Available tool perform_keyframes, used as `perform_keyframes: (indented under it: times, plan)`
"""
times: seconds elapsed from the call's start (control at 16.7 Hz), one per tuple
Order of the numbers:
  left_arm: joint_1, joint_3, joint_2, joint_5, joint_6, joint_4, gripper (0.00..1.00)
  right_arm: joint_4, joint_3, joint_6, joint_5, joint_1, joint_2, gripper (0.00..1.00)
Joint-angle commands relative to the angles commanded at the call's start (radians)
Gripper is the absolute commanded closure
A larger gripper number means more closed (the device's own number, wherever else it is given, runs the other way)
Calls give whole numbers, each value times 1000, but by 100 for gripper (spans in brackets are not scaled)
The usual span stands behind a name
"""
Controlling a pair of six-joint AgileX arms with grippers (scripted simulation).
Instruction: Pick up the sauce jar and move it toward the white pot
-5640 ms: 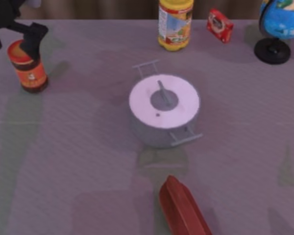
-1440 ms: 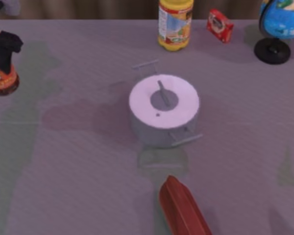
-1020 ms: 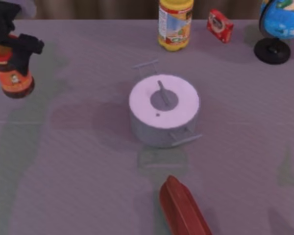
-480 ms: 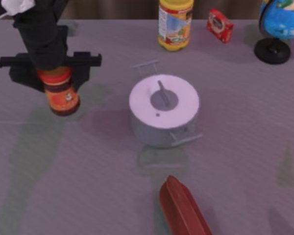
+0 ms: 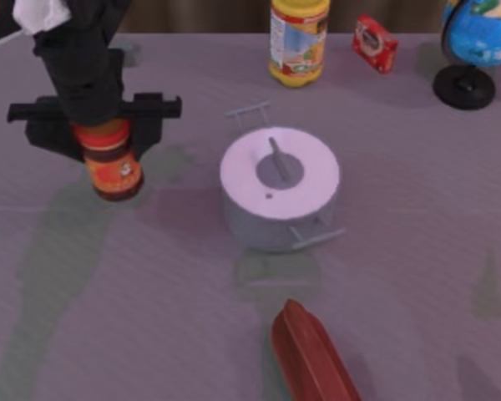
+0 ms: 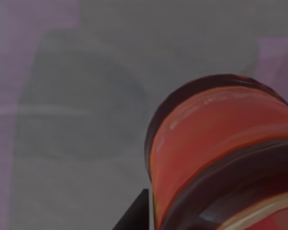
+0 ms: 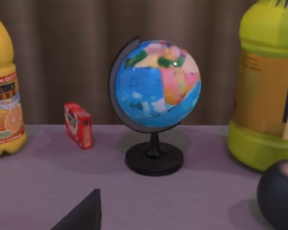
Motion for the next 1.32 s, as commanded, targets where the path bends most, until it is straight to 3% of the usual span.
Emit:
perform_keyframes:
  times: [0.3, 0.6, 1.32]
  plan:
    - [0, -91, 41, 0, 2, 139, 100, 0, 0, 0, 0, 0, 0, 0]
    - [0, -104, 48, -1, 2, 156, 100, 0, 0, 0, 0, 0, 0, 0]
    - [0, -104, 48, -1, 2, 156, 10, 0, 0, 0, 0, 0, 0, 0]
